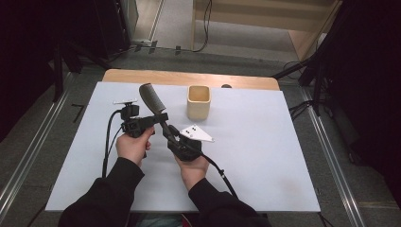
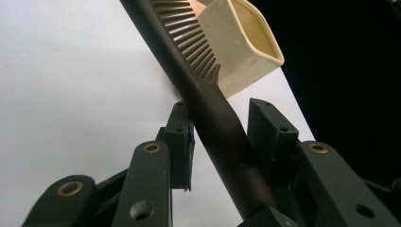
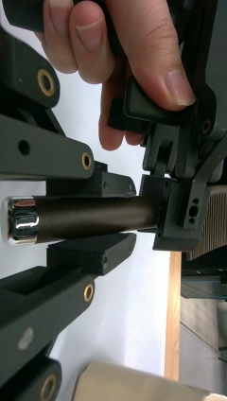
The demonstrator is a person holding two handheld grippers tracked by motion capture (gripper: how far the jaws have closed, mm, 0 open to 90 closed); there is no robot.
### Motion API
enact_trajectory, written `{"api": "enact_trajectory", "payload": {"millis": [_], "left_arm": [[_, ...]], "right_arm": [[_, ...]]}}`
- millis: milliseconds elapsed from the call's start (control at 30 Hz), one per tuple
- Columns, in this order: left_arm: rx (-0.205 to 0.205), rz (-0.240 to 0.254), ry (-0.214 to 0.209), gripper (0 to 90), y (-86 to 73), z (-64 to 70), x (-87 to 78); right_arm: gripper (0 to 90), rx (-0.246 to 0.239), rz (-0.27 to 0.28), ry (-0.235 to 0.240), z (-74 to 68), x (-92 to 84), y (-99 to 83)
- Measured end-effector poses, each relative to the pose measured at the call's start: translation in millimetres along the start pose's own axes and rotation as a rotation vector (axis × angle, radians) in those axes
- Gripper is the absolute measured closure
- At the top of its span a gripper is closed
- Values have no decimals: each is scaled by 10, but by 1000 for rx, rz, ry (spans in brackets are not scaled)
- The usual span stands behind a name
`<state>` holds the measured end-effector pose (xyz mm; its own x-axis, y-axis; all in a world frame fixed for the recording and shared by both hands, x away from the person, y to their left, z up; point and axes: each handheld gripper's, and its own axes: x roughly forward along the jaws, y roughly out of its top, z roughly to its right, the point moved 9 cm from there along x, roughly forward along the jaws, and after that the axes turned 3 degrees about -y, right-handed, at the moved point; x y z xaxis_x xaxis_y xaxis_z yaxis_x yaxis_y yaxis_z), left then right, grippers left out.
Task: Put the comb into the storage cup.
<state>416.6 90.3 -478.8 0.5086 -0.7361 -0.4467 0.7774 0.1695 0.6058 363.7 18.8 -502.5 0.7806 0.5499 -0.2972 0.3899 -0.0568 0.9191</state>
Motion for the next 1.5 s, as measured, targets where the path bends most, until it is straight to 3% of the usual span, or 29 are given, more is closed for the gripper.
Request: {"api": "enact_trajectory", "payload": {"millis": [333, 1000, 1233, 1500], "left_arm": [[-25, 8, -33, 663, 9, 14, -16], [-35, 7, -58, 725, 27, 17, -49], [-30, 12, -41, 728, 48, -29, -67], [8, 0, 5, 728, 47, -101, -57]], "right_arm": [[702, -16, 0, 3, -5, 8, -1], [659, -36, -25, 31, 7, 18, -20], [542, -60, -55, 46, 20, 8, -29], [424, -90, -109, 78, 27, -14, -59]]}}
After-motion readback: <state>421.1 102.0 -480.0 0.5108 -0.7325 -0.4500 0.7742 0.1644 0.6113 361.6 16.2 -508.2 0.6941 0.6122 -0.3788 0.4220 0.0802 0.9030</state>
